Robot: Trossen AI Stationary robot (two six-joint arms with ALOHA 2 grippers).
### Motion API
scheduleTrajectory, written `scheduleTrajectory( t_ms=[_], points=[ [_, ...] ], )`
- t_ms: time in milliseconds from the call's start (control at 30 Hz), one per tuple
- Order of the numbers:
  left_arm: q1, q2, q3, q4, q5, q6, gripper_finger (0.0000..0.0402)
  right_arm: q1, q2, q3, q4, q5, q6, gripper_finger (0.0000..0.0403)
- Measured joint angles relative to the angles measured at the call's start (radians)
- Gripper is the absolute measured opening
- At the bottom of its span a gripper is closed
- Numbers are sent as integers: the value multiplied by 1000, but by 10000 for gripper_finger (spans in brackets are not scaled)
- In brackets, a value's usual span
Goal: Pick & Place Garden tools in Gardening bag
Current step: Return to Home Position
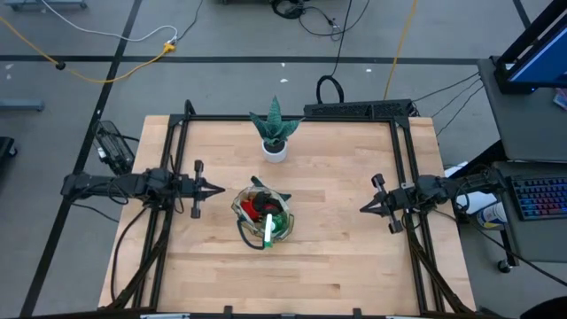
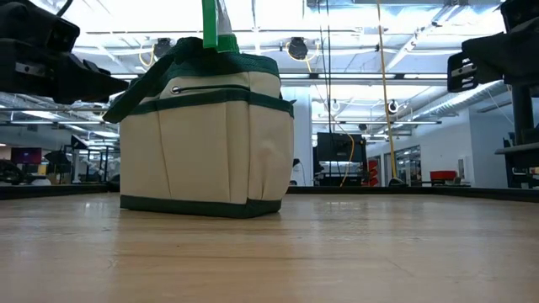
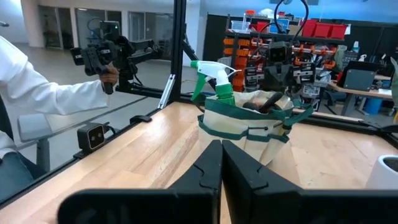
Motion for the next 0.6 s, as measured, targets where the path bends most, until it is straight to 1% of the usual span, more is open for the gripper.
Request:
scheduleTrajectory(
  t_ms=[100, 200, 300, 467, 600],
  points=[
    [15, 0, -1, -1, 15, -2, 3, 0, 0, 0, 0, -1, 7, 0],
    [23, 0, -2, -1, 36, -3, 8, 0, 0, 0, 2, -3, 6, 0],
    [26, 0, -2, -1, 37, -6, 12, 0, 0, 0, 2, -3, 6, 0],
    [26, 0, -2, -1, 32, 0, 3, 0, 0, 0, 3, -3, 8, 0],
    [26, 0, -2, -1, 30, 26, 17, 0, 0, 0, 3, -3, 8, 0]
  ],
)
